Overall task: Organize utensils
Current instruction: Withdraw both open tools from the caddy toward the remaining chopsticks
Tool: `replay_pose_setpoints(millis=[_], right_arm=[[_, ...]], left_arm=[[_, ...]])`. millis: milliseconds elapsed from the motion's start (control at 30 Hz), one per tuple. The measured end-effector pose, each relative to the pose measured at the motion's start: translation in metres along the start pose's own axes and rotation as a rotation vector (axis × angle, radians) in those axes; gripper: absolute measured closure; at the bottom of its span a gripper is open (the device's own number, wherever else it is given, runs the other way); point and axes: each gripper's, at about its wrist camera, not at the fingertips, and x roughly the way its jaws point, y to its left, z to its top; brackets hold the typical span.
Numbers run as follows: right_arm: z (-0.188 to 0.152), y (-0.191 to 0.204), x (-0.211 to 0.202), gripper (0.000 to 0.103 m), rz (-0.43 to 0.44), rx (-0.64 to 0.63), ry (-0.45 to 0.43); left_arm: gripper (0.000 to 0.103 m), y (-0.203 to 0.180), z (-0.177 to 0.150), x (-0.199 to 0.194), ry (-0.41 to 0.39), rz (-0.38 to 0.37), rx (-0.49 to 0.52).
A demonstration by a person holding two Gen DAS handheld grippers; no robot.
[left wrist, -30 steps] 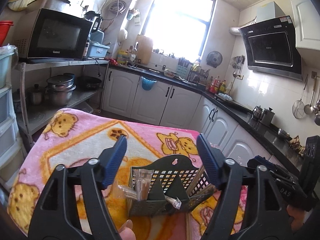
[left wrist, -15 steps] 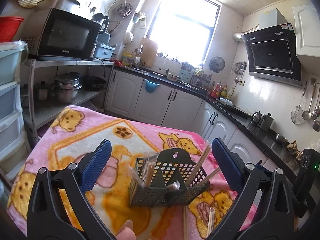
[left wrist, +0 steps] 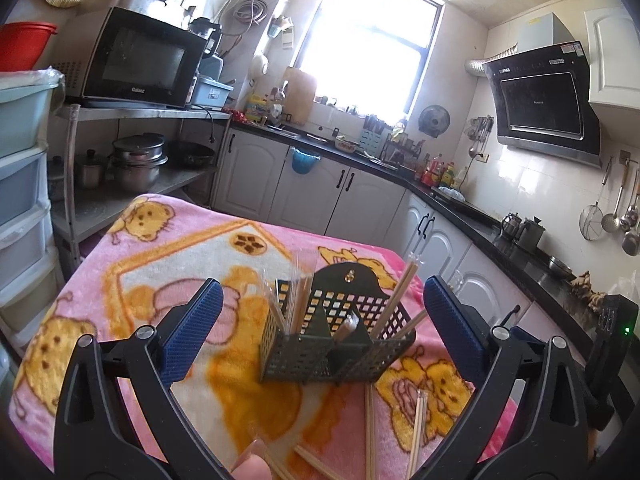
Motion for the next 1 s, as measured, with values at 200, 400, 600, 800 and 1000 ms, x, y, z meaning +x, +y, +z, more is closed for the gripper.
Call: replay_pose_setpoints(millis=[200,400,600,800,1000], right_arm=[[-0.008,0.005,-0.004,0.027,0.005,-0.011,0.013],[-0.019,0.006,-0.007,0.027,0.007,-0.015,0.033],[-0.028,0.001,-0.010,0.027,-0.011,-0.008,0.051],[-0.041,-0.007,-0.012,0.027,-0.032,-0.002,0.078],[-0.055,-0.015,-0.014,0.027,-0.052,0.003,0.107]], left_arm=[[0.011,0.002,-0.010,-0.004,0.017,0.008,-0.007],[0.011,0.003,-0.018,-0.008,0.032,0.022,-0.012],[0.011,0.003,-0.029,-0.008,0.061,0.019,-0.015],[0.011,0.001,-0.047,-0.001,0.117,0.022,-0.014],[0.011,-0.002,-0.066,0.007,0.170,0.026,-0.002]])
